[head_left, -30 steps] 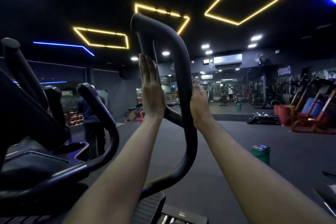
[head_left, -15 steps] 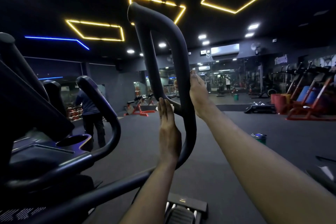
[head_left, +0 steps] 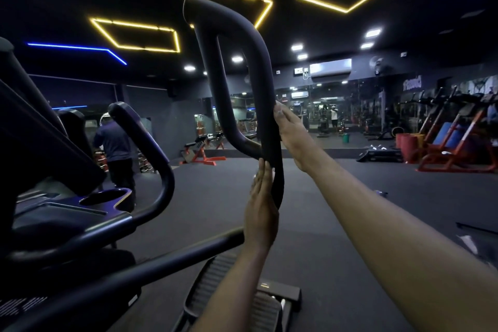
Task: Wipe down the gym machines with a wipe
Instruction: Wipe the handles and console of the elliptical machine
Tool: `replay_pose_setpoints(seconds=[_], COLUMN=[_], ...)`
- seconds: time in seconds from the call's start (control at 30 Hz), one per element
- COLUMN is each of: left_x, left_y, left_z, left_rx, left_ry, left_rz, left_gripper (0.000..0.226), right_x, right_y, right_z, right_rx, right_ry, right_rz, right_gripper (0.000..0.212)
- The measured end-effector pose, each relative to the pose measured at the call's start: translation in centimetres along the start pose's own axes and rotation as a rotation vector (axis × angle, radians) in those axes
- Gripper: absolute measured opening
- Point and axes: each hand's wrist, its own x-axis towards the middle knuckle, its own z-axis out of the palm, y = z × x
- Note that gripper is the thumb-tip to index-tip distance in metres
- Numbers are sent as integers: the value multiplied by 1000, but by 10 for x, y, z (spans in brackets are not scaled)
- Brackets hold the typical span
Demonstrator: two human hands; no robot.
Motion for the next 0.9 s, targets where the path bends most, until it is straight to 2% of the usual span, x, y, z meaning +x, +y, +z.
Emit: replay_pose_setpoints(seconds=[0.1,0.17,0.27,0.43,0.5,0.57,0.7,0.77,0.8,0.83,0.87,0.9], left_x=[-12,-2,17,-19,-43,-51,-19,1,1,-4,-15,-31], left_y=[-5,1,9,21,7,-4,20,45,54,55,53,44], left_z=[-17,-18,6,63,65,58,36,38,44,51,55,61], left_rx=[47,83,-38,27,233,222,-17,-329,-392,-389,-294,-60], left_ry=[-38,63,126,103,127,87,45,163,225,234,172,105], left_rz=[-21,-157,-331,-338,-286,-285,-269,-348,-370,-375,-332,-254], left_gripper=[54,53,39,50,61,71,57,49,52,51,49,59], right_x=[-21,-34,-47,-54,-55,-55,-56,-58,-58,-58,-58,-58], right_y=[18,40,59,54,57,60,65,65,65,64,64,64], right_z=[3,6,2,-13,-14,-11,-7,-8,-10,-11,-13,-14], right_rx=[12,-23,-6,102,107,117,160,175,182,196,203,220], right_ry=[133,219,218,86,76,100,170,160,148,134,124,116], right_rz=[-16,45,180,264,264,252,212,207,220,233,242,248], right_gripper=[29,26,29,31,30,30,28,29,30,31,32,31])
